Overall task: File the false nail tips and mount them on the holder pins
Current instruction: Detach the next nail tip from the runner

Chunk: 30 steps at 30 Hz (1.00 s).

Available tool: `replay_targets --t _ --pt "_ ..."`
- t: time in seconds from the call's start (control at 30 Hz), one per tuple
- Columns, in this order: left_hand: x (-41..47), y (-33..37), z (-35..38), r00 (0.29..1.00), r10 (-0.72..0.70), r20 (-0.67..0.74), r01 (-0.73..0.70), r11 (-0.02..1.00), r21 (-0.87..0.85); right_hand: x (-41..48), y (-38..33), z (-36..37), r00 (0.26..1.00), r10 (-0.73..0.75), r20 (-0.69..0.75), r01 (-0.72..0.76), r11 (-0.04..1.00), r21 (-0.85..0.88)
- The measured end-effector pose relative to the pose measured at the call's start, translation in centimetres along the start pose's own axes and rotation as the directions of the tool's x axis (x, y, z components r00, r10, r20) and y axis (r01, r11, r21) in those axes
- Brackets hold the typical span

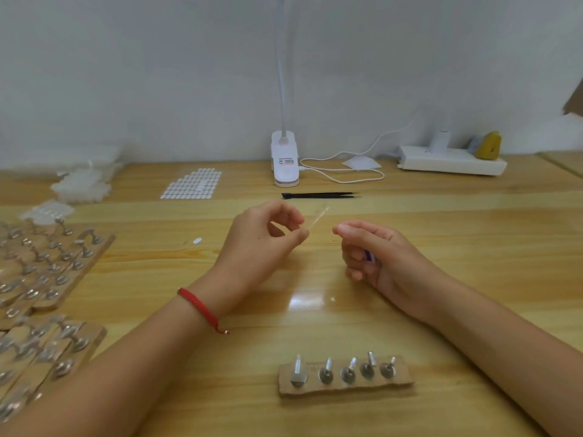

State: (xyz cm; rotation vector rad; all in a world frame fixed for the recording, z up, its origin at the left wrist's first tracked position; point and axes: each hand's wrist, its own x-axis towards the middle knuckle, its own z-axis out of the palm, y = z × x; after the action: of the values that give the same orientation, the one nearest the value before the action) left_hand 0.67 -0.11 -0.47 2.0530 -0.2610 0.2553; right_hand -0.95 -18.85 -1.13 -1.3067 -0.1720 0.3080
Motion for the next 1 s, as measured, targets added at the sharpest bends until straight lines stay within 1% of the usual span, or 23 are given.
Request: replay_targets --t 0.03,0.07,0.1,0.17,0.23,0.27,0.33,0.4,0.53,0.63,0.7,0.8,0.9,1.0 --pt "-0.4 0.3 0.2 0.999 -0.048 0.003 0.048 0.984 -0.173 -0.1 0.0 0.1 0.999 -0.010 -0.032 0.010 1.000 0.018" --pt "-0.8 0.6 0.3 0.993 -0.113 0.028 0.116 0.938 -0.328 -0.1 0.1 0.1 0.998 -0.019 -0.065 0.021 0.999 0.025" --pt "-1.3 0.7 0.3 0.983 -0.172 0.068 0.185 0.879 -0.440 -0.2 0.1 0.2 0.996 -0.029 -0.088 0.030 0.999 0.017" --pt "-2.2 0.7 0.2 0.964 -0.225 0.144 0.266 0.778 -0.568 -0.3 0.0 0.4 0.996 -0.037 -0.084 0.034 0.999 -0.034" --pt "-2.8 0.7 0.2 0.959 -0.200 0.198 0.281 0.713 -0.642 -0.4 -0.1 0.6 0.999 -0.030 -0.044 0.025 0.994 -0.106" --pt "-3.0 0.7 0.3 0.959 -0.178 0.219 0.280 0.701 -0.656 -0.5 -0.1 0.7 0.999 -0.028 -0.026 0.024 0.990 -0.138" --pt "-3.3 0.6 0.7 0.960 -0.146 0.239 0.270 0.716 -0.644 -0.7 -0.1 0.8 0.999 -0.040 -0.009 0.038 0.984 -0.173" --pt "-3.5 0.5 0.9 0.964 -0.129 0.232 0.249 0.739 -0.626 -0.7 0.1 0.8 0.999 -0.051 -0.018 0.048 0.984 -0.169" --pt "-3.4 0.1 0.8 0.970 -0.115 0.216 0.232 0.713 -0.661 -0.5 0.2 0.7 0.998 -0.044 -0.046 0.035 0.983 -0.177" --pt "-3.4 0.0 0.8 0.971 -0.105 0.216 0.223 0.723 -0.653 -0.6 0.2 0.8 0.998 -0.046 -0.050 0.035 0.978 -0.206" --pt "-3.4 -0.1 0.8 0.969 -0.107 0.224 0.230 0.730 -0.643 -0.5 0.3 0.8 0.996 -0.055 -0.066 0.041 0.979 -0.198" --pt "-3.2 -0.5 0.5 0.958 -0.160 0.240 0.274 0.764 -0.584 -0.5 0.3 0.7 0.996 -0.040 -0.083 0.026 0.986 -0.167" --pt "-3.1 -0.7 0.3 0.934 -0.167 0.315 0.318 0.791 -0.523 -0.5 -0.1 0.4 0.999 0.003 -0.038 -0.009 0.989 -0.150" --pt "-3.1 -0.5 0.3 0.933 -0.141 0.330 0.307 0.791 -0.530 -0.4 -0.5 0.2 0.998 0.048 0.046 -0.041 0.989 -0.141"
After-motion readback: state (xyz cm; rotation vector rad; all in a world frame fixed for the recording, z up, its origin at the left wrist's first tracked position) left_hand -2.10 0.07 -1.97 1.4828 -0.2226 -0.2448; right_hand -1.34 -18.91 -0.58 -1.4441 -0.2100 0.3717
